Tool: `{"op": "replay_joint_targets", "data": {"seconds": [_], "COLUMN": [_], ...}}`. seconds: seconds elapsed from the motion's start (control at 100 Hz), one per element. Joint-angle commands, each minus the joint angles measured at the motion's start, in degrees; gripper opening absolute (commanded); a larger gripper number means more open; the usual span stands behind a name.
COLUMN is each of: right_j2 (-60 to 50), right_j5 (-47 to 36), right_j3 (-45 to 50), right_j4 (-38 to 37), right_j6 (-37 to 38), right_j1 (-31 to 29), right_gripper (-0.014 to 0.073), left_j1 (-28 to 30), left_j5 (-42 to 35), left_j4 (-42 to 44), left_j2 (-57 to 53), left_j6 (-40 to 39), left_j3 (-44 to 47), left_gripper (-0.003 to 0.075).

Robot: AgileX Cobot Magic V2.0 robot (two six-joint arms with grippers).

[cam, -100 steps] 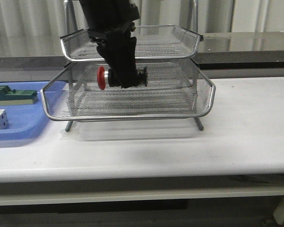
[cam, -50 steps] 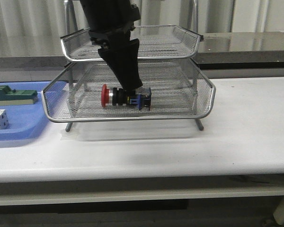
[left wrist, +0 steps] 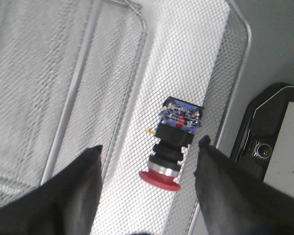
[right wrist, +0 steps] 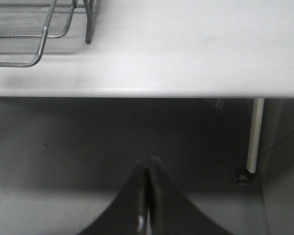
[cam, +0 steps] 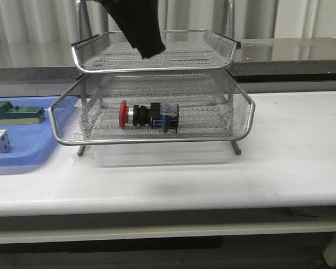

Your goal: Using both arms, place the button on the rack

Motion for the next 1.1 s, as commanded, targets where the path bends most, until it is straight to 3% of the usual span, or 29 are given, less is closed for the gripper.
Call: {"op": "replay_joint_targets", "data": {"seconds": [0.0,0.4,0.8,1.09], "right_j2": [0.53,0.53,0.53,0.53], "right_j5": [-3.43,-3.43,-3.43,-3.43], "right_j3": [-1.80,-1.80,-1.80,-1.80], "right_j4": [-0.87,-0.87,-0.87,-0.87], "right_j6": [-0.29,-0.29,-0.29,-0.29], "right_j1": [-0.13,-0.13,-0.13,-0.13], "right_gripper": [-0.0071,-0.0071,-0.0071,-0.0071], "left_j1": [2.14,18.63,28.63,30.05], "left_j5": [1.15,0.75,-14.84,-21.01], "left_j4": [2.06,5.60,5.80,5.80], "left_j2": [-5.67,-16.98,-38.44,-55.60], "left_j6": [-5.74,-19.59,-26.51,-31.13], "left_j3": [-1.47,2.82,30.45,49.61], "left_gripper": [0.0365,0.0365,0.0365,0.0365]}}
